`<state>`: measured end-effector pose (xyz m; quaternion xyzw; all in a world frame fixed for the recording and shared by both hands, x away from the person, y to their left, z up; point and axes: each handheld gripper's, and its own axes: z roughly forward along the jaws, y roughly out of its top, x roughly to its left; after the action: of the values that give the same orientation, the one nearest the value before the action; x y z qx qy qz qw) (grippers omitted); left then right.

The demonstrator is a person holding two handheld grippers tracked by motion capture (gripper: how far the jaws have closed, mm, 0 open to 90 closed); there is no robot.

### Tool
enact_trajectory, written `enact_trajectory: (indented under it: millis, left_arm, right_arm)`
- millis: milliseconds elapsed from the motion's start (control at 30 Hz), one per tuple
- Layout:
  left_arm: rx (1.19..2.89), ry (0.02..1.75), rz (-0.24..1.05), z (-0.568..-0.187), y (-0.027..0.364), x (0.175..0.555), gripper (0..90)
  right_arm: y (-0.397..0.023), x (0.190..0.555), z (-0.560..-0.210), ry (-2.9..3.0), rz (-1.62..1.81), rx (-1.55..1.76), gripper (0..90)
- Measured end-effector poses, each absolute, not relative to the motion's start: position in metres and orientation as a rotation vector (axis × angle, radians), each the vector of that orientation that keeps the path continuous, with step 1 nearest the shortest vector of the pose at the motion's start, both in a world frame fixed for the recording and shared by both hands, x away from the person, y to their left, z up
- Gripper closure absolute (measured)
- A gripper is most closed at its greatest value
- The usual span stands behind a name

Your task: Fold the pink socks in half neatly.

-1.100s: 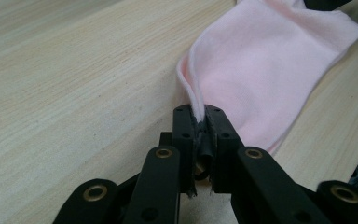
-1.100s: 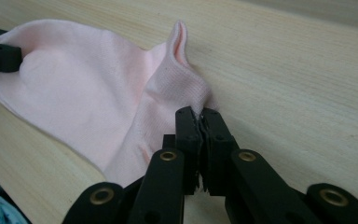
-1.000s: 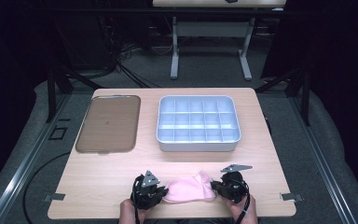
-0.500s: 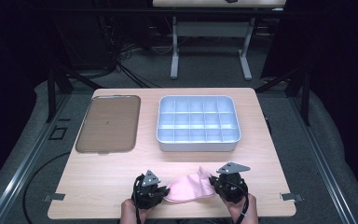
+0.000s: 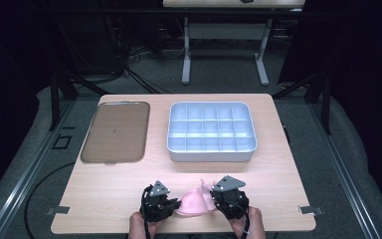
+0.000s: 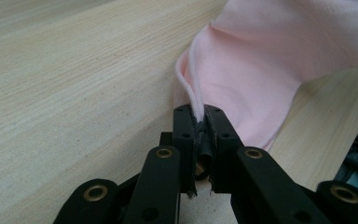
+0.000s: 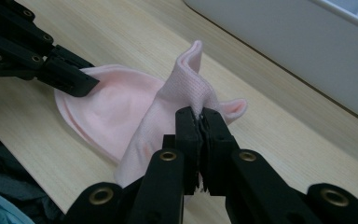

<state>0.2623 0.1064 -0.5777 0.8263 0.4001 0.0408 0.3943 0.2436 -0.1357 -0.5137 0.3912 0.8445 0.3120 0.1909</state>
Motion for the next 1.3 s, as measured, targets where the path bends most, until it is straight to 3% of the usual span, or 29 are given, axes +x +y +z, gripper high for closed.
enact_trajectory:
  millis: [833, 933, 1100, 1300]
  left_arm:
    - [2.077, 1.031, 0.066, -0.579, 0.109, 0.265, 82.0]
    - [2.075, 1.033, 0.058, -0.579, 0.109, 0.265, 81.5]
    - [2.069, 1.039, 0.053, -0.58, 0.11, 0.265, 80.1]
    - [2.06, 1.043, 0.054, -0.58, 0.112, 0.265, 78.5]
  right_arm:
    - [-0.072, 0.246, -0.534, 2.516, 0.808, 0.933, 84.3]
    - [-0.068, 0.247, -0.538, 2.543, 0.81, 0.918, 77.9]
    - [-0.074, 0.245, -0.535, 2.578, 0.919, 0.907, 59.5]
    - [-0.098, 0.243, -0.525, 2.517, 1.045, 0.973, 58.8]
